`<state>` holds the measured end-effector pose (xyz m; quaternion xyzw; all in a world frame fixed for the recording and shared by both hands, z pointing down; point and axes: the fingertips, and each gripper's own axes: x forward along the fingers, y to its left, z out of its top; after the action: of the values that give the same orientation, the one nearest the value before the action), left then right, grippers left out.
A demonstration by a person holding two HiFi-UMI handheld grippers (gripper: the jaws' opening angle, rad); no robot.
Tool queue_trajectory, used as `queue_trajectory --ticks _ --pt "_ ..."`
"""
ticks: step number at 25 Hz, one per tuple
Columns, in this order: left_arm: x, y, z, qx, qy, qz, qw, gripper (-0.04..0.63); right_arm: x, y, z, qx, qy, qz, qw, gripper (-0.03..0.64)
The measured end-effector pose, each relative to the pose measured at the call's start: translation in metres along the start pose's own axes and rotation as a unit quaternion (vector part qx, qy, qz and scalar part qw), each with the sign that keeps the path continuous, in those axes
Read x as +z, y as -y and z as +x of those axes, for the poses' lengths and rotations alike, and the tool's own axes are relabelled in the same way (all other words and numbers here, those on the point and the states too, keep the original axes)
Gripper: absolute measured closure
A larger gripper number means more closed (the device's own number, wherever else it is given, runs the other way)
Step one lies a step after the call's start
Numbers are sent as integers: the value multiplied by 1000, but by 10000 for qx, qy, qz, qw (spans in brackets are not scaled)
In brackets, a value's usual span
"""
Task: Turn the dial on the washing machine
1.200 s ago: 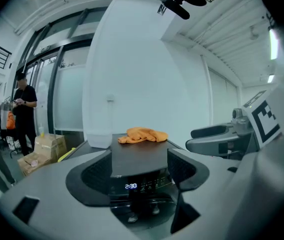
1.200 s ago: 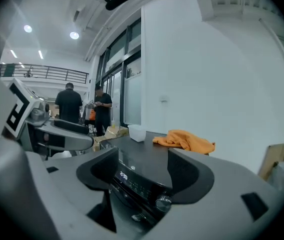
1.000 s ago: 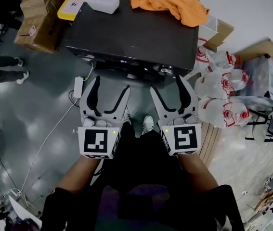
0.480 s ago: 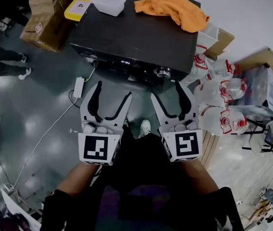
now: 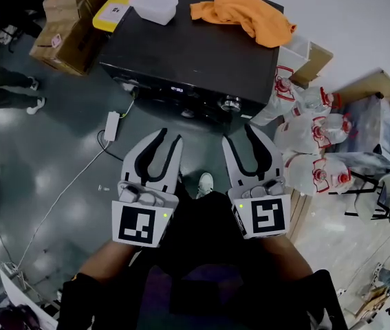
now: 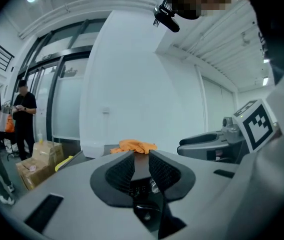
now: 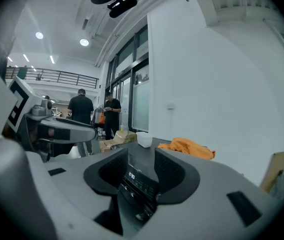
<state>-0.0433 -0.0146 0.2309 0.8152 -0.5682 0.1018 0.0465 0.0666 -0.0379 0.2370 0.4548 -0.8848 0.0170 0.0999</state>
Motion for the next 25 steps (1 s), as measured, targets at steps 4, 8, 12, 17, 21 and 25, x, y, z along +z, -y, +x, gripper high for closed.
queue_trajectory --ticks 4,8,12,17,21,25 --pt "6 2 -3 53 9 75 10000 574 6 -2 -8 33 103 41 9999 553" --pt "5 9 -8 -39 -99 19 9999 581 10 -7 -14 115 99 92 9998 598" --pt "2 12 -12 -32 -124 3 9999 583 8 -12 -18 236 10 95 9997 600" --pt "-2 14 -14 -1 -136 12 9999 582 0 -15 -19 320 -68 98 9994 601" --pt "-3 18 -15 33 -141 -9 9999 581 0 -16 -22 379 -87 73 9992 601" --pt "-4 21 -14 38 -134 0 9999 583 -1 -13 -24 364 -53 106 9993 601"
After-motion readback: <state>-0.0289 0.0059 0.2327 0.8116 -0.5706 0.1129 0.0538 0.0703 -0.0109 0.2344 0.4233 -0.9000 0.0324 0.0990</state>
